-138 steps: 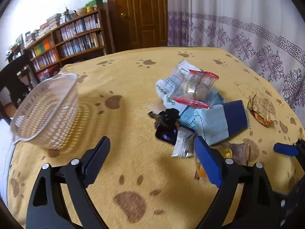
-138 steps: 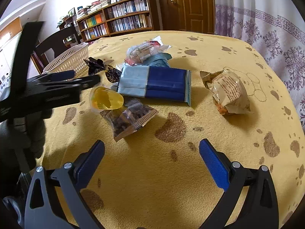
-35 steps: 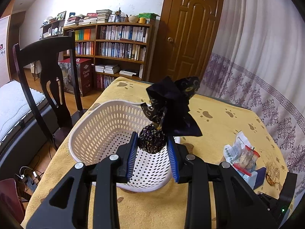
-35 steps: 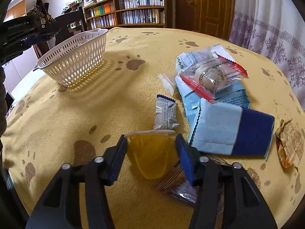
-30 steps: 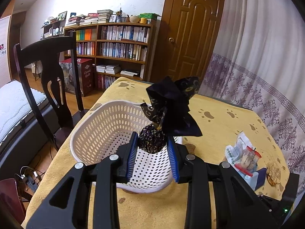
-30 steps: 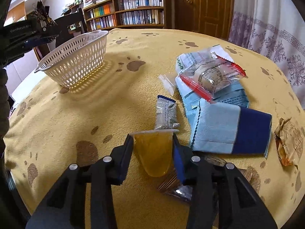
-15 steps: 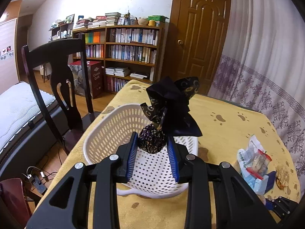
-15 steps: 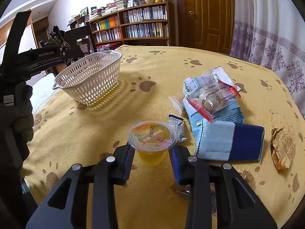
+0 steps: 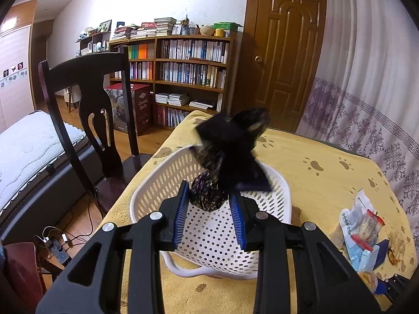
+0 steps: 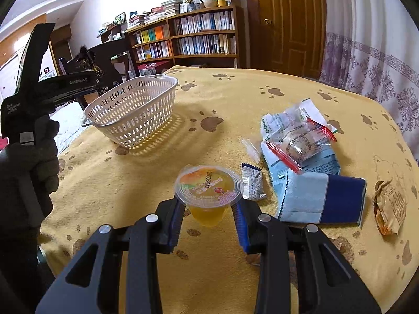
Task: Organize snacks
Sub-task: 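Open the left tool to drop the chocolate ball in the basket, then lower the yellow jelly cup into the basket and open the right tool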
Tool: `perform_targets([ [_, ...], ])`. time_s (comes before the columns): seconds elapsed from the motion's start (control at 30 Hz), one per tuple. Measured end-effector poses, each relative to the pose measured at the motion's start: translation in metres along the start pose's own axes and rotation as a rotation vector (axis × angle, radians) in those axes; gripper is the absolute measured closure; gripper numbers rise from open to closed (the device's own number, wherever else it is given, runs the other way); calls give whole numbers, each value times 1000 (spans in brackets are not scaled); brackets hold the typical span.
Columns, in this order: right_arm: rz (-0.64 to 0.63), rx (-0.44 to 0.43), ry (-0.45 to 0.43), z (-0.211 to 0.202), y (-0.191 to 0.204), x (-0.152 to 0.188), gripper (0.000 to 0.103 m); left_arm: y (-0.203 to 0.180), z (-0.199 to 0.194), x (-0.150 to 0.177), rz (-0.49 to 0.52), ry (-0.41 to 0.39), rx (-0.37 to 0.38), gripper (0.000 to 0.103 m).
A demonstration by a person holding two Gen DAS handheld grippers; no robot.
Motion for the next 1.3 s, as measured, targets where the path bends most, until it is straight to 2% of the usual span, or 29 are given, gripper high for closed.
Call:
perform_targets([
  [0.03, 1, -1, -1, 0, 0, 0, 68, 1, 0, -1, -5, -3, -5, 43],
  [0.1, 3, -3, -2, 0, 0, -1, 68, 6, -3, -3, -19, -32, -29, 22],
  [0.3, 6, -16, 2, 4, 3, -5, 68, 9, -7, -7, -8, -61, -58, 21],
  [0.47, -17, -33, -12, 11, 13, -23, 68, 10, -11, -11, 23, -94, -102, 21],
  [0.77, -7, -142, -68, 40, 53, -94, 68, 19, -18, -17, 64, -153, -197, 20],
  [0.93, -16, -173, -61, 69, 81, -117, 68, 33, -19, -21, 39, -163, -230, 20],
  [1.07, -15, -183, -48, 90, 95, -123, 68, 46, -17, -23, 3, -158, -254, 20],
  [1.13, -5, -215, -39, 98, 102, -123, 67, 53, -16, -23, -17, -154, -265, 20],
  [1.23, 30, -251, -27, 104, 106, -123, 60, 60, -14, -24, -44, -148, -271, 11],
  [1.3, 39, -254, -29, 104, 104, -122, 60, 61, -14, -24, -54, -149, -275, 11],
])
Point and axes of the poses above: each gripper's, at about its wrist camera, not at the fingertips, and z roughly the way its jaws point, y to its left, x to its underside, the point moved 4 cm from there along z, roughly the way its jaws point, and after that the axes turned 11 degrees about -y, right-handed, at the moved point
